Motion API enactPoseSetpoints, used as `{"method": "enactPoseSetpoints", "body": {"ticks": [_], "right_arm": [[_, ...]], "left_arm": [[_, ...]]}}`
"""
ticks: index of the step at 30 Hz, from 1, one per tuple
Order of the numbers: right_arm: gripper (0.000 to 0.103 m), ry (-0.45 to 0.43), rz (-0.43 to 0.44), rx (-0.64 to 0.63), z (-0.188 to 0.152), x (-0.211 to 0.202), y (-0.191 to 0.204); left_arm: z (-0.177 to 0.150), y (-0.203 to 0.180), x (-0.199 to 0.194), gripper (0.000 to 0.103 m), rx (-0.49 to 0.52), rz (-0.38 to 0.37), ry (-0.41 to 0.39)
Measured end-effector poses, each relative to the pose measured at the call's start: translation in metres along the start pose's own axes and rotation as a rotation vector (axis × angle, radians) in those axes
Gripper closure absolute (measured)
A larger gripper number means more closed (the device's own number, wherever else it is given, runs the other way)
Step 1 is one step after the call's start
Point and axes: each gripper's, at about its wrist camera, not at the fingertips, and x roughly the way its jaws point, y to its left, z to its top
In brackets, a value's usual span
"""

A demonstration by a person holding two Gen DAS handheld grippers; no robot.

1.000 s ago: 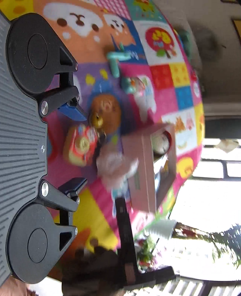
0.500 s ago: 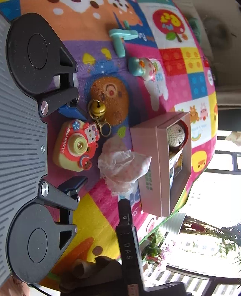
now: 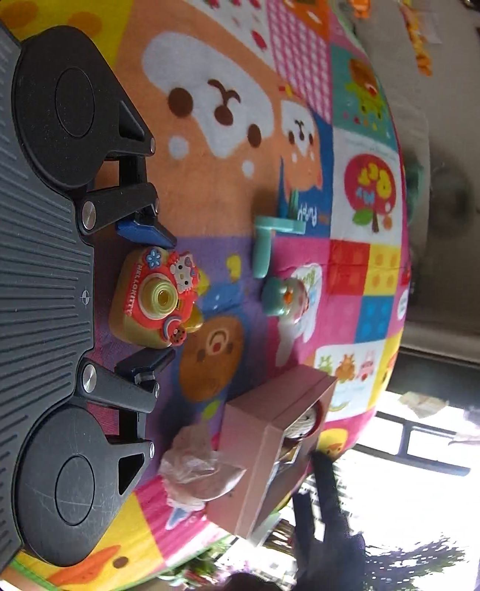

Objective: Organize objects
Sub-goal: 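Grasp the red Hello Kitty toy with the left tool, then lift the Hello Kitty toy with the left tool while the right tool grasps the teal toy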

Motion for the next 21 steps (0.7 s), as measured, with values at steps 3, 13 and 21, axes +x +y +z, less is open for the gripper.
{"method": "enactPoseSetpoints", "body": {"ticks": [3,13,21], "right_arm": [[0.0,0.079,0.066,0.003,0.031,0.043,0.024],[0.013,0.213,-0.02,-0.073,0.063,0.157,0.08],[0.031,0.357,0.025,-0.125,0.072,0.212,0.114]], "left_arm": [[0.0,0.004,-0.001,0.04,-0.017,-0.017,-0.012],[-0.004,0.01,-0.002,0.04,-0.059,-0.047,-0.027],[-0.006,0.013,-0.003,0.04,-0.086,-0.065,-0.034]]}}
